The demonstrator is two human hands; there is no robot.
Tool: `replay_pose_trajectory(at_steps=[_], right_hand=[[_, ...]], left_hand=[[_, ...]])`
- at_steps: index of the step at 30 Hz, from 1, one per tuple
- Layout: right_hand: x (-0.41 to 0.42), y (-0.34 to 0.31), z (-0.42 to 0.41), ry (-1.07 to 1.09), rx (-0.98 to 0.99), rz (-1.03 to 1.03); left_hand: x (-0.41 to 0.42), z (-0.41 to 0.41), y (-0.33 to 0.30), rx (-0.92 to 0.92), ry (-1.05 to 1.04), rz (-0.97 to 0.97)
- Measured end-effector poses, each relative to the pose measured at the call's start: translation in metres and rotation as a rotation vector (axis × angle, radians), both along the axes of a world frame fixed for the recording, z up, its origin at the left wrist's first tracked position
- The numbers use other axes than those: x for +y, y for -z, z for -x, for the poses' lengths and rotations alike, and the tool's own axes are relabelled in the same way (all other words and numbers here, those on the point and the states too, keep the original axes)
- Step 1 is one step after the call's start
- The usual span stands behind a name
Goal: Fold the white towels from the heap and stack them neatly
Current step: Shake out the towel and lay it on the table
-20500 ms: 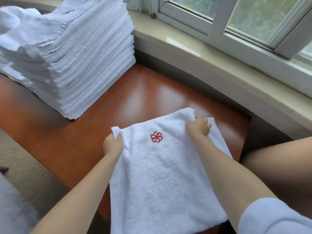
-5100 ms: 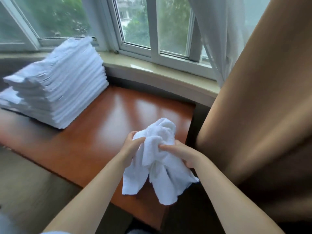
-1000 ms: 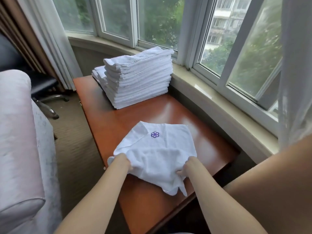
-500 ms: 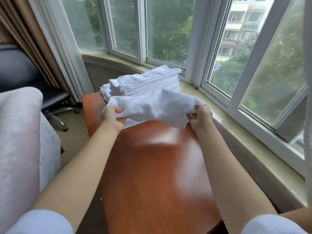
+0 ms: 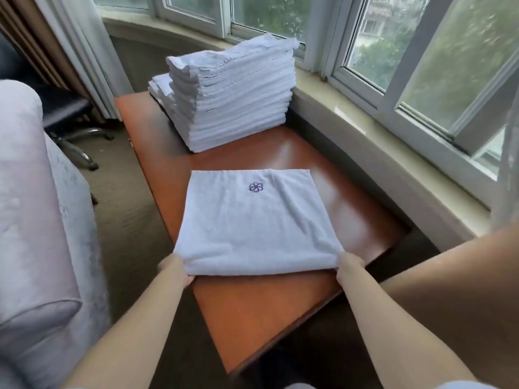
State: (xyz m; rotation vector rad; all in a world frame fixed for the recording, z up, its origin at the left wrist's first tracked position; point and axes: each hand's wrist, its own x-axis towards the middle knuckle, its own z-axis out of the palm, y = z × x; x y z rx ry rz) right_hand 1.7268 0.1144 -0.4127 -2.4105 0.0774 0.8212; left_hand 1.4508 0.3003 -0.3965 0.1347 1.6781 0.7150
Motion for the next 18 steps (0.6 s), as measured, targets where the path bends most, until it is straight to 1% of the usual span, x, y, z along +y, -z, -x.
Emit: replay_pose_trajectory(at_steps=[2,3,5,6,8,9,10,11,13,14,15,17,18], right_hand=[[-0.010,0.005,0.006,-0.006,-0.042,0.026],[-0.013,0.001,0.011,-0.075,-0.075,0.059],[-0.011,-0.002,0.011,0.105,-0.049,-0.060],[-0.007,-0.008,0.016,0.049,-0.068,-0.028],[0.003,-0.009,0.014,-0.065,-0.101,0.174],[0.009,-0.009,0.013,-0.066,-0.132,0.208],[0.016,-0.011,0.012,-0.092,-0.146,0.233],[0.023,-0.010,0.008,-0.112,-0.163,0.252],[0.041,-0.010,0.000,-0.181,-0.203,0.265],[0.050,-0.011,-0.005,-0.220,-0.189,0.249],[0.060,-0.009,-0.011,-0.245,-0.152,0.217],[0.084,-0.008,-0.025,-0.257,-0.040,0.121],[0.096,-0.010,-0.031,-0.245,-0.017,0.085]], left_hand=[[-0.011,0.009,0.002,0.064,0.054,-0.051],[-0.012,0.012,0.007,0.104,0.098,-0.087],[-0.011,0.012,0.005,0.202,0.200,-0.139],[-0.010,0.012,0.004,0.283,0.279,-0.152],[0.000,0.011,0.008,0.542,0.529,-0.172],[0.006,0.009,0.008,0.652,0.649,-0.186],[0.013,0.006,0.007,0.709,0.731,-0.199],[0.023,0.002,0.007,0.733,0.797,-0.215],[0.041,-0.009,0.007,0.710,0.873,-0.239],[0.050,-0.016,0.007,0.676,0.884,-0.242],[0.059,-0.023,0.008,0.638,0.885,-0.239],[0.076,-0.038,0.012,0.540,0.827,-0.223],[0.085,-0.045,0.012,0.518,0.786,-0.209]])
